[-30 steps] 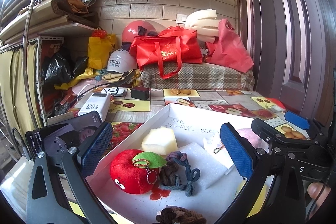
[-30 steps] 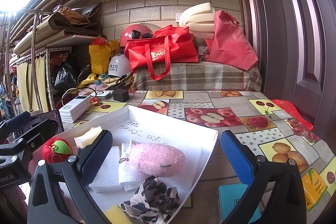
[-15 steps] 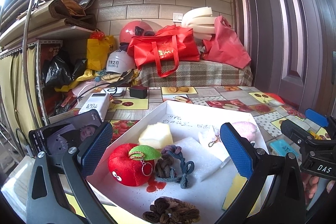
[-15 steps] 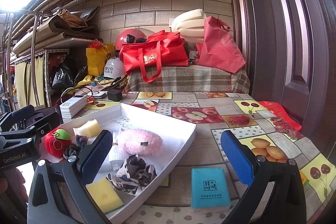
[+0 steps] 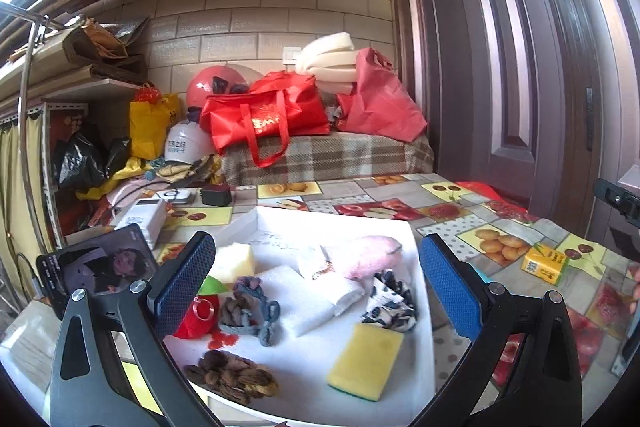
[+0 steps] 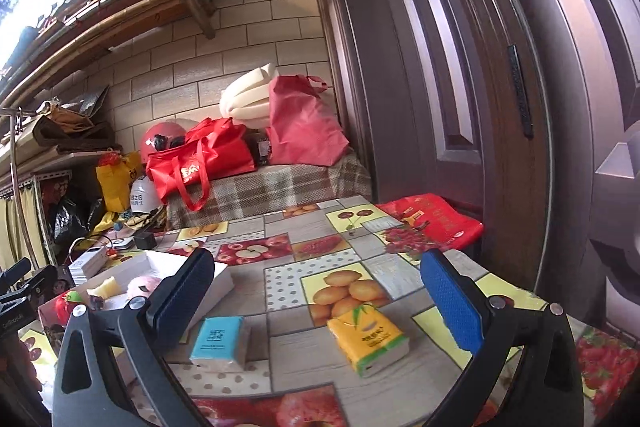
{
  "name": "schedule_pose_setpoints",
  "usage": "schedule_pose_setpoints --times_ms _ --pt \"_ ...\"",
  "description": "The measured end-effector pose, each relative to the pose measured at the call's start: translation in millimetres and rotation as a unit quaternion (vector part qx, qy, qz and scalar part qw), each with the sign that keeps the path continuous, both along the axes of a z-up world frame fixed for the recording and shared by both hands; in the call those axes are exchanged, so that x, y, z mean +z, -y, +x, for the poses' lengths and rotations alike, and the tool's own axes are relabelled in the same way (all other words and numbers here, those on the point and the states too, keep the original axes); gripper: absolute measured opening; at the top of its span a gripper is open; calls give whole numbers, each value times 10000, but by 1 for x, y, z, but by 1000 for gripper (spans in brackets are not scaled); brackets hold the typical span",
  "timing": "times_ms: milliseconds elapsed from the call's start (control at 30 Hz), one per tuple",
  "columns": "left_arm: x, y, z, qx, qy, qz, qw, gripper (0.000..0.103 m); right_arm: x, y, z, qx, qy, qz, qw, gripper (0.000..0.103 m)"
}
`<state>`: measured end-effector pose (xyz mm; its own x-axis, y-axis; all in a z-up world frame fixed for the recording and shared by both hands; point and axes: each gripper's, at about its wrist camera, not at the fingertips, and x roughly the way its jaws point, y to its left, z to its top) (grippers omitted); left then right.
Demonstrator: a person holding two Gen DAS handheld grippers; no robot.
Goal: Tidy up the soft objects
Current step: 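Move both tools from the box to the blue and yellow tissue packs, then grasp the blue tissue pack with the left tool while the right tool grasps the yellow pack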
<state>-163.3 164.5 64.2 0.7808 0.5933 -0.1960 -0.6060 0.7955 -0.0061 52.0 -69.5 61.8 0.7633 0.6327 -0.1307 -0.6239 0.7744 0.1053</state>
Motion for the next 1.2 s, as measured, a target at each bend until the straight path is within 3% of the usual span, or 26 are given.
schedule_pose_setpoints --times_ms 133,300,467,567,733,900,1033,1133,1200 --pt "-4 18 18 -490 -301 -131 9983 103 -13 13 28 -395 -365 -423 9977 103" --pt "-6 18 25 -741 -370 -440 9956 103 -24 27 54 -344 -1123 -155 9930 103" --pt "-6 17 25 -745 -361 -494 9953 103 -27 22 55 -223 -1241 -285 9916 103" --pt "-8 24 33 -860 -587 -456 9935 103 -28 22 55 -228 -1263 -343 9911 103" --pt "-16 42 79 -1374 -1113 -992 9792 103 -27 19 55 -229 -1234 -432 9912 103" --pt "-27 69 145 -998 -1905 -859 9728 102 -28 22 61 -222 -1397 -300 9895 103" --pt "-45 69 187 -694 -2622 -935 9580 102 -33 27 74 -69 -1778 -147 9839 103" --pt "-51 59 197 -580 -2717 -1136 9539 102 -38 6 87 519 -2023 -603 9761 103" --pt "-54 53 200 -550 -2727 -1299 9517 102 -35 -16 86 707 -1712 -1191 9755 103"
